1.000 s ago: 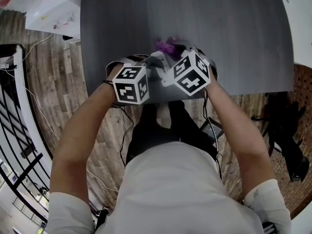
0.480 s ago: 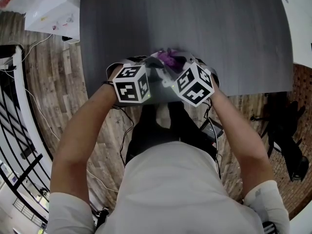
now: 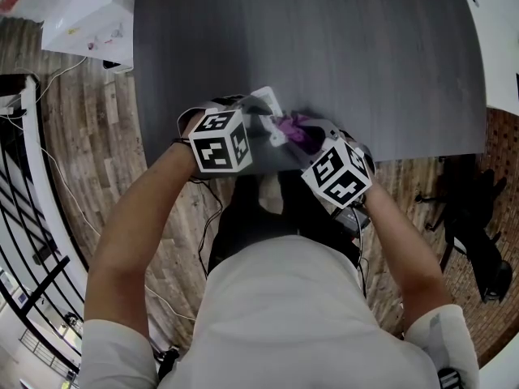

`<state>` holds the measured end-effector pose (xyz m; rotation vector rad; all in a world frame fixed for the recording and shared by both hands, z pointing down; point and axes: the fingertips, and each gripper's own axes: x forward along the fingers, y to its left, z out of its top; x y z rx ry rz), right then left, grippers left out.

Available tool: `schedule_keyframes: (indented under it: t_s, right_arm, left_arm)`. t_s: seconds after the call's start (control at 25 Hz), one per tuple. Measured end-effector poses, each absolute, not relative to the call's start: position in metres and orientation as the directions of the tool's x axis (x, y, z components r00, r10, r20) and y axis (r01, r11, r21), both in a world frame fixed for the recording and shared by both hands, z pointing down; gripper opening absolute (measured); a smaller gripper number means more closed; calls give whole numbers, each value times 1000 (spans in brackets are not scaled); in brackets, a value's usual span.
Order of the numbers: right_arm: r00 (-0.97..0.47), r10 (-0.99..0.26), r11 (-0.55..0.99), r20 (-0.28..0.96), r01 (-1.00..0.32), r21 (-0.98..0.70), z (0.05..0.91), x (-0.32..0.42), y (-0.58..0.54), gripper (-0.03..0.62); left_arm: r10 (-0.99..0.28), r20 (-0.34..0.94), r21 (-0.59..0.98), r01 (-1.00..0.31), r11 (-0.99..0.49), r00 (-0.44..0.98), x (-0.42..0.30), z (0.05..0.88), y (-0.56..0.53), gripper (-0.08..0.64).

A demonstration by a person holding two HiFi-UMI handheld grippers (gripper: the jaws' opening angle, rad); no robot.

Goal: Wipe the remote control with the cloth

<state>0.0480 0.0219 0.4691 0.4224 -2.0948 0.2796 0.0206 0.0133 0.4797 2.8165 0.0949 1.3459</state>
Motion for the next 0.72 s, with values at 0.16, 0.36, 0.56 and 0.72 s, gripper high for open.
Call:
schedule_keyframes:
  t_s: [0.16, 0.36, 0.56, 0.72]
  right_arm:
    - [-493, -140, 924, 859, -377, -66, 469, 55, 47, 101]
    - [-531, -18, 961, 847, -242, -132, 459, 56, 78, 101]
    - [-542, -125, 957, 831, -286, -42, 435, 65, 45, 101]
    - [-504, -304, 932, 809, -334, 142, 422, 65, 7, 101]
  left_arm:
    - [60, 776, 37, 50, -998, 628, 20, 480, 13, 150]
    - [54, 787, 16, 67, -998, 615, 21, 480, 14, 150]
    - [-81, 719, -10, -106, -994, 690, 20, 456, 4, 150]
    - [-340, 583, 80, -469, -880, 738, 14, 432, 16, 153]
